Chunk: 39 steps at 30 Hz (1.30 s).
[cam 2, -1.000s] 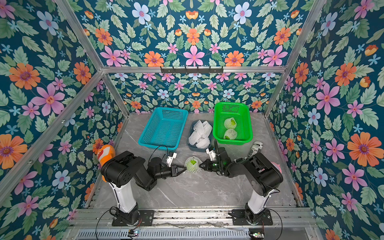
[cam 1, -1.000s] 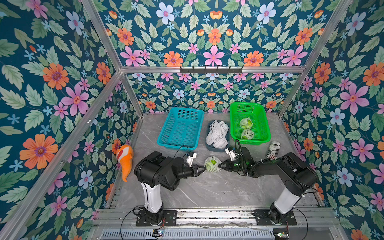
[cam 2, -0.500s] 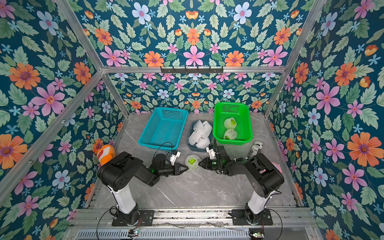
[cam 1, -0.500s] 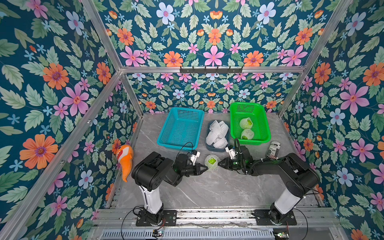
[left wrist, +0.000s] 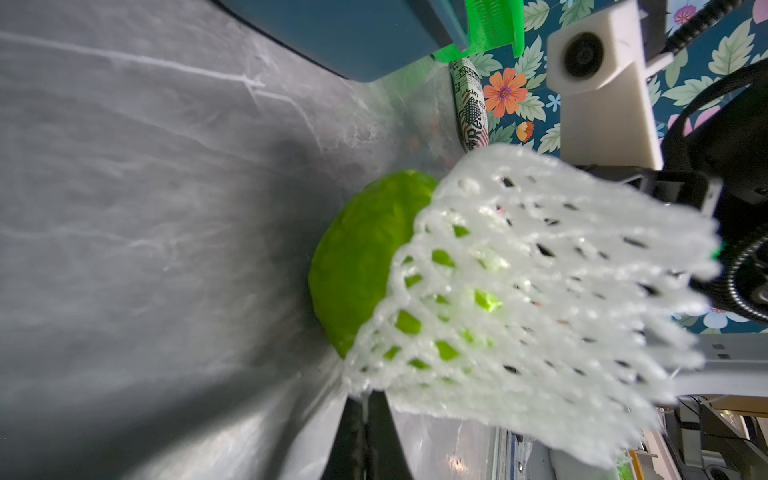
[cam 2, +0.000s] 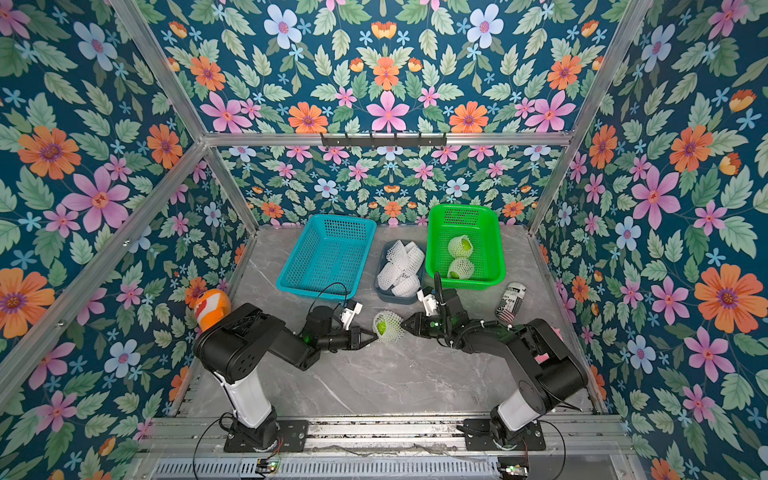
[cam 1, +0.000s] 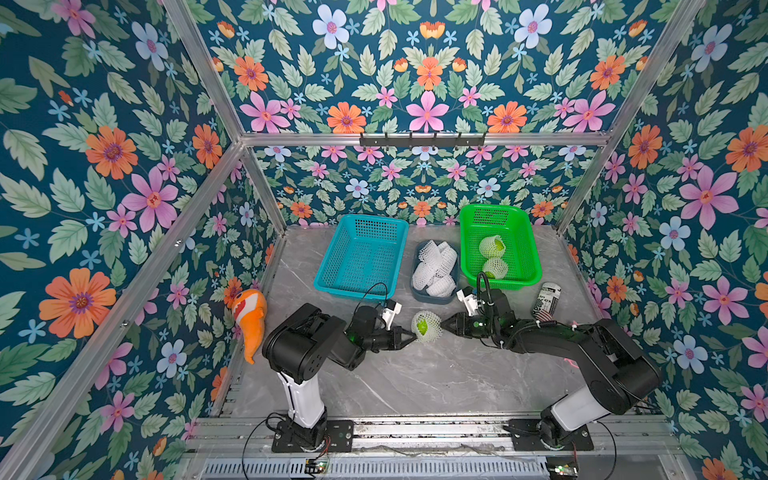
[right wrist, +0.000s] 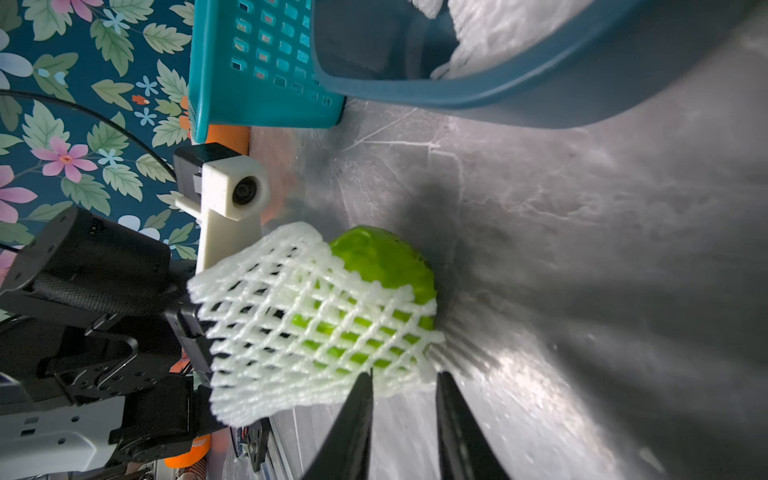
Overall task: Sleeve custard apples in foam nets
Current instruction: Put on the foam net on the custard apple.
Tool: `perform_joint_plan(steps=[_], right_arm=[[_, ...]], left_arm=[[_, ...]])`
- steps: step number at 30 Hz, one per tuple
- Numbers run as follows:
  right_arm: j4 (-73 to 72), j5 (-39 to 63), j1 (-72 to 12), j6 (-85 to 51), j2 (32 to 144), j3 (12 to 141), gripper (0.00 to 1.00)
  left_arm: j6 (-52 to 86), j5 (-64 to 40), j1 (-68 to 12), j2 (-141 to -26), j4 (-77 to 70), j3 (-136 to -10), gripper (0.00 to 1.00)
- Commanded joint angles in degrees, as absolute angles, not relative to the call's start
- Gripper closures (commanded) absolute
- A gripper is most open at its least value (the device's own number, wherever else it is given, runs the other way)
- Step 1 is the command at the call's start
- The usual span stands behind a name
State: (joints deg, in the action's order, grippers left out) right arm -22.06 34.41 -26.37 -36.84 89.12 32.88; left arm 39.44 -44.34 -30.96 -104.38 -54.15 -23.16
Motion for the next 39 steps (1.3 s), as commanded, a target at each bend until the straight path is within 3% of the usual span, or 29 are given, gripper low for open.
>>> perform_joint_plan(steps=[1, 7, 11, 18, 27, 39], right_arm=[[-19.7, 35.1, -25.5, -35.3, 87.8, 33.9, 0.7], [-14.1, 35.3, -24.4, -32.8, 87.0, 39.2, 0.67], [-11.8, 35.8, -24.4, -31.8, 90.4, 44.0, 0.59], [-13.4, 41.4, -24.7, -33.4, 97.7, 48.2, 0.56], [-24.9, 47.8, -24.8, -40.8, 101.5, 46.9, 0.56], [-23.8, 50.0, -26.5, -39.6, 102.3, 46.3, 0.56]], left_arm=[[37.3, -41.3, -31.0, -105.2, -44.3, -22.9, 1.0], [36.9, -41.4, -31.0, -104.8, -43.5, -23.1, 1.0], [36.7, -41.4, -31.0, -104.8, -43.3, -23.3, 1.0], [36.5, -41.7, -31.0, -104.9, -43.0, -23.6, 1.0], [36.3, -41.6, -31.0, -104.9, -42.7, -23.9, 1.0], [36.2, -41.4, -30.9, -104.9, -41.9, -24.6, 1.0]])
